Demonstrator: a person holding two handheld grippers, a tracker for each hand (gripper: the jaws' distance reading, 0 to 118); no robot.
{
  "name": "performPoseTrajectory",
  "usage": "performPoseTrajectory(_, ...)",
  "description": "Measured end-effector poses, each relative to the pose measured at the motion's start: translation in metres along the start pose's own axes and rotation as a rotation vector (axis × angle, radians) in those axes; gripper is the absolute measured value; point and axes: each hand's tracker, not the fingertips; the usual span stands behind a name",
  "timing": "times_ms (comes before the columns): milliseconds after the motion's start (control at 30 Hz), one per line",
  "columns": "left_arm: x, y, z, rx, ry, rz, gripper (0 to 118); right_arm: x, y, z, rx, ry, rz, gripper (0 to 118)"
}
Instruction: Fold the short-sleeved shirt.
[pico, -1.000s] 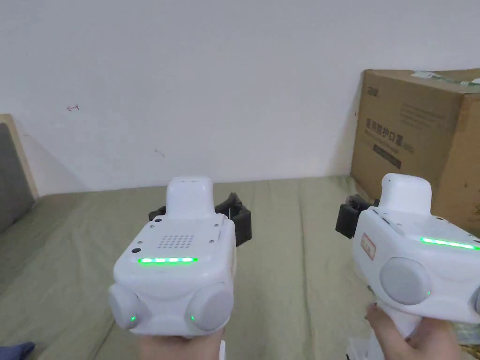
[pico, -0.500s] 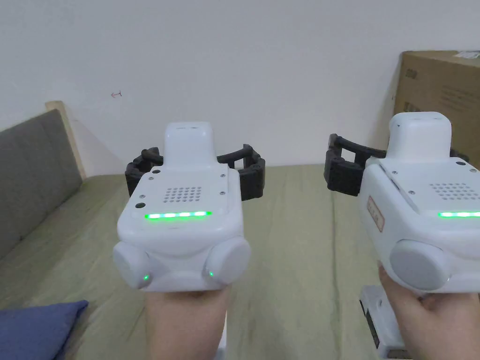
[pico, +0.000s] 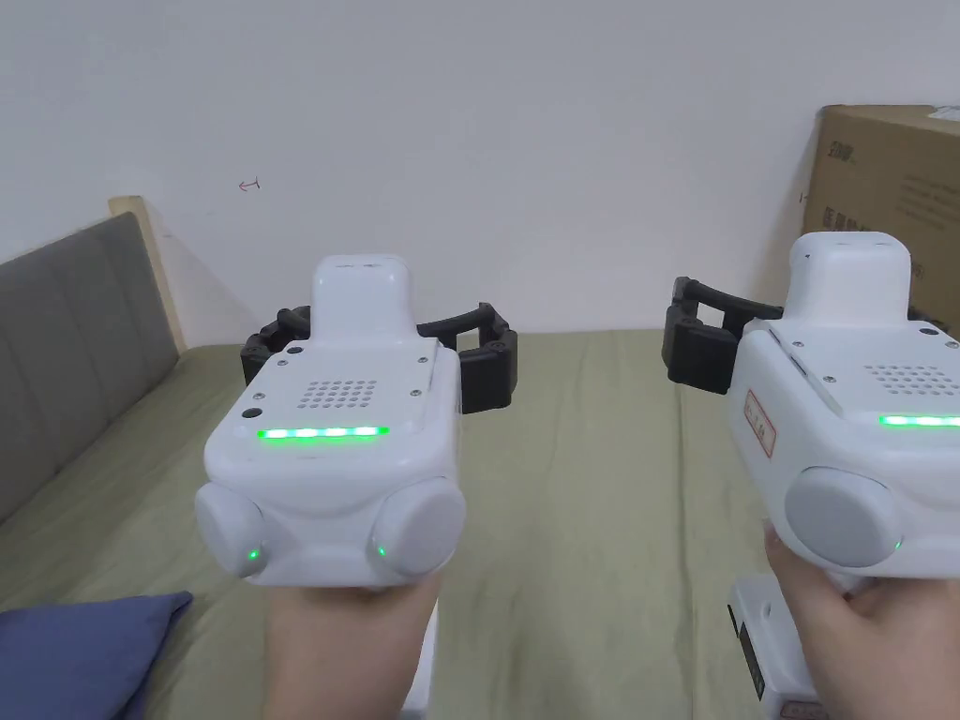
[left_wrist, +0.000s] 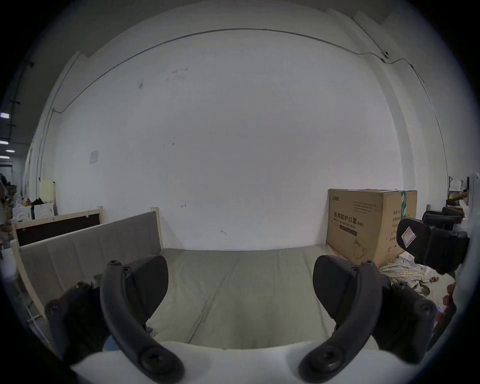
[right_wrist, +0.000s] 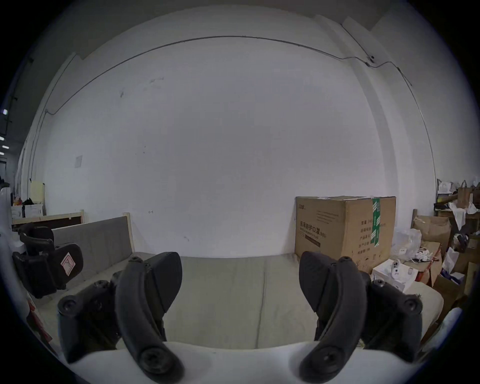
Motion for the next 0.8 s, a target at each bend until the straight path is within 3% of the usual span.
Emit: performPoseTrajectory(800,0.000,-0.012,-0.011,-0.062,0.001,0.015,113,0.001,-0.013,-0.007,-0.063,-0.015,-0.028,98)
